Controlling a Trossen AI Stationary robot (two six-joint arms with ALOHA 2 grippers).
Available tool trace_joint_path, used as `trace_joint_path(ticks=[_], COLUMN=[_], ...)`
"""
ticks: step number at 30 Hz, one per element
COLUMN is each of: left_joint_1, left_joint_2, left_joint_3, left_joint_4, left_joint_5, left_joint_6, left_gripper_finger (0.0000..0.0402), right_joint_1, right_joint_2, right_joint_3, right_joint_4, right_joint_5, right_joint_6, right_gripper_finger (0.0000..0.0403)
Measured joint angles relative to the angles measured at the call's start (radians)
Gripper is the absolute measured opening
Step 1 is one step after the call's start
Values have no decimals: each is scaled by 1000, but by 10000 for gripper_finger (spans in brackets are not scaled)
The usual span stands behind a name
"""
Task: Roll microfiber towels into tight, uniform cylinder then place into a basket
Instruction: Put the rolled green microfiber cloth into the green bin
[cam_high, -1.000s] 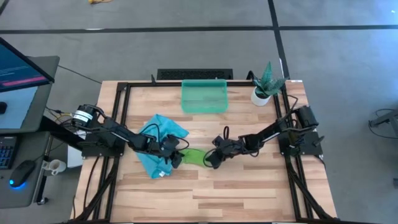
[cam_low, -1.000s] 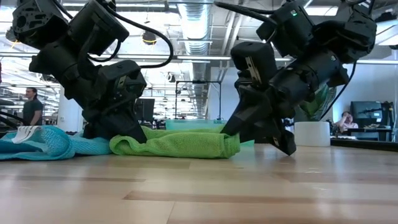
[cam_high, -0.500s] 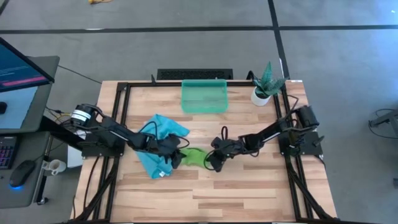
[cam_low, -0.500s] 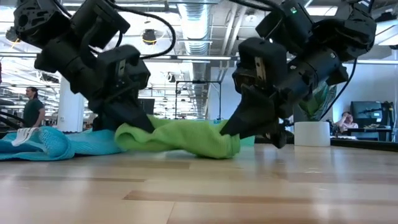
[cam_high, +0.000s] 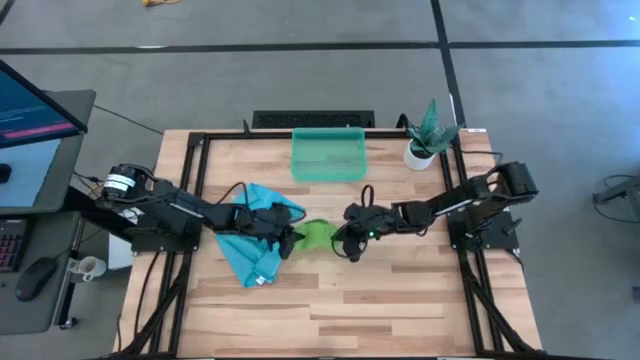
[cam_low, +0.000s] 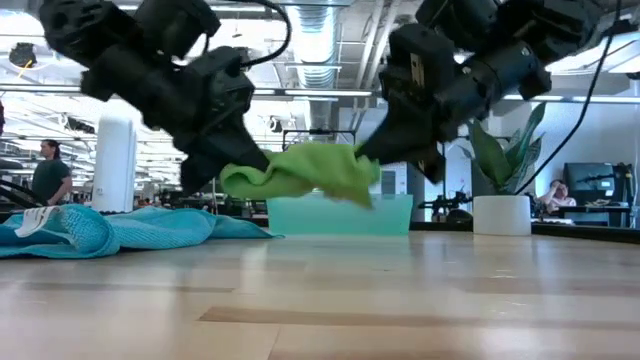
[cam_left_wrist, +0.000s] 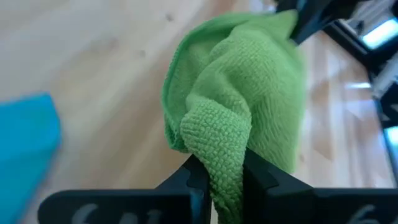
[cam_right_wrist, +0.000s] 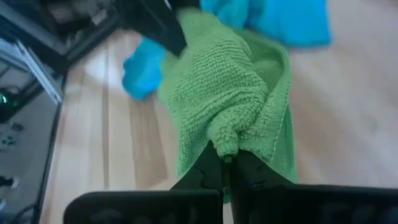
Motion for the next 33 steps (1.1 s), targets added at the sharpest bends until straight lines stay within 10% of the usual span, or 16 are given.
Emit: trace_joint_path(ticks=[15,33], left_joint_1=[198,444], left_joint_2=[0,204], left_joint_3=[311,496], left_joint_4=[-381,-403], left_joint_5=[-52,-97], left_joint_6=[266,443], left_gripper_finger=[32,32], right_joint_1=[-214,-509], right_joint_2=[-151,-108], right_joint_3=[1,94], right_joint_4=[-201,-265], right_joint_5=[4,0], right_joint_6=[-239,-505], right_gripper_finger=[20,17])
